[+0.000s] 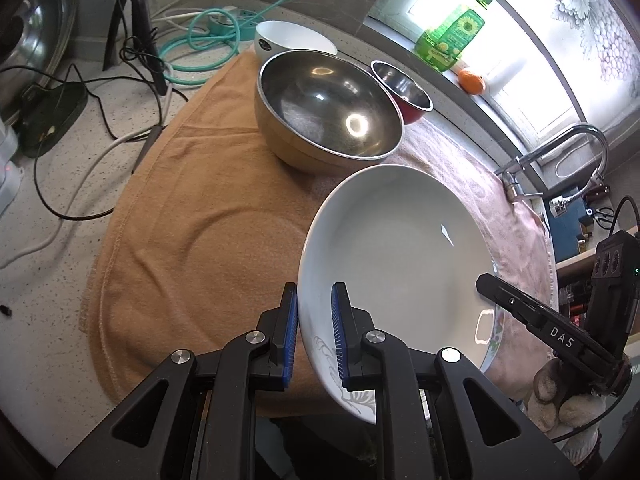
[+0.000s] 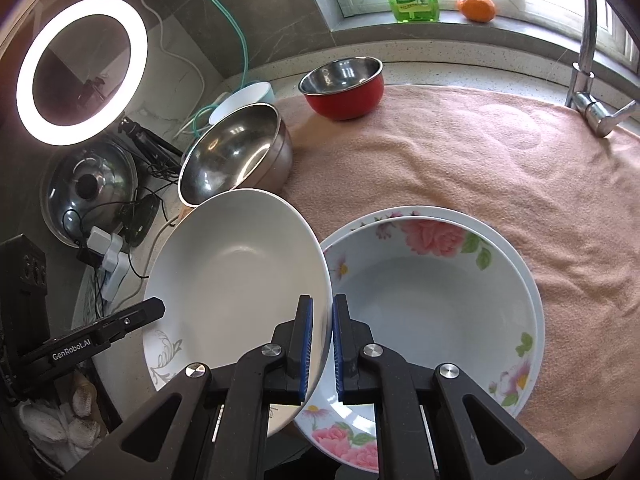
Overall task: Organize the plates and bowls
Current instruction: 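Lift the white oval plate with both tools and lower it onto the flowered plates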
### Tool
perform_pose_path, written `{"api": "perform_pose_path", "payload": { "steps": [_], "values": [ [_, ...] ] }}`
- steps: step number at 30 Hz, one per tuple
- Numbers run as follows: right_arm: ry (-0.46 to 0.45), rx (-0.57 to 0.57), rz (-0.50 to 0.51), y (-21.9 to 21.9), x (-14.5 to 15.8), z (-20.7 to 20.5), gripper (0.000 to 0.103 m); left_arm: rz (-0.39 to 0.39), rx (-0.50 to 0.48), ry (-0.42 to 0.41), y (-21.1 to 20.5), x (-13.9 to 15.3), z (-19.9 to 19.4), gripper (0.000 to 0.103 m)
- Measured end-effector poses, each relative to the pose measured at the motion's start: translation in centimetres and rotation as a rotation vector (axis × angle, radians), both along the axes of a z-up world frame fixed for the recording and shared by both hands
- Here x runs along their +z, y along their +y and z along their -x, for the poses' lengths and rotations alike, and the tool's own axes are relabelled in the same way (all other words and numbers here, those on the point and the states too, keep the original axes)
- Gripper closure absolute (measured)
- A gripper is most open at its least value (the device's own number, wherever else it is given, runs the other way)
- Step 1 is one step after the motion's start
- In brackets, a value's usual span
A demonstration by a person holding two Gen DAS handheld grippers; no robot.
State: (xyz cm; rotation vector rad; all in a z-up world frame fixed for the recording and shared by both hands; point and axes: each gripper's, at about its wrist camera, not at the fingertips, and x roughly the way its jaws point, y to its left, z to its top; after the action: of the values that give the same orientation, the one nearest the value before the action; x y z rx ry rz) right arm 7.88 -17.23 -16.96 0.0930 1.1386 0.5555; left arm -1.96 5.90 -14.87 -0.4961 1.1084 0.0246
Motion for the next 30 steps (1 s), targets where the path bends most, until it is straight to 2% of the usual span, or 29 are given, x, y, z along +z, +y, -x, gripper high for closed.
{"api": "perform_pose_path", "payload": {
  "steps": [16,30],
  "values": [
    [0.006,-0.12,0.016,-5.9,-0.2,-0.1,0.094,0.008,-0.12,-0.002,-5.0,-0.1,-2.6,0.089],
    [0.024,-0.188,0.033,-9.7,-1.0,-0.4,0.094,0.012,-0.187,0.024,-8.1,-1.1,-4.3,0.089]
  ]
}}
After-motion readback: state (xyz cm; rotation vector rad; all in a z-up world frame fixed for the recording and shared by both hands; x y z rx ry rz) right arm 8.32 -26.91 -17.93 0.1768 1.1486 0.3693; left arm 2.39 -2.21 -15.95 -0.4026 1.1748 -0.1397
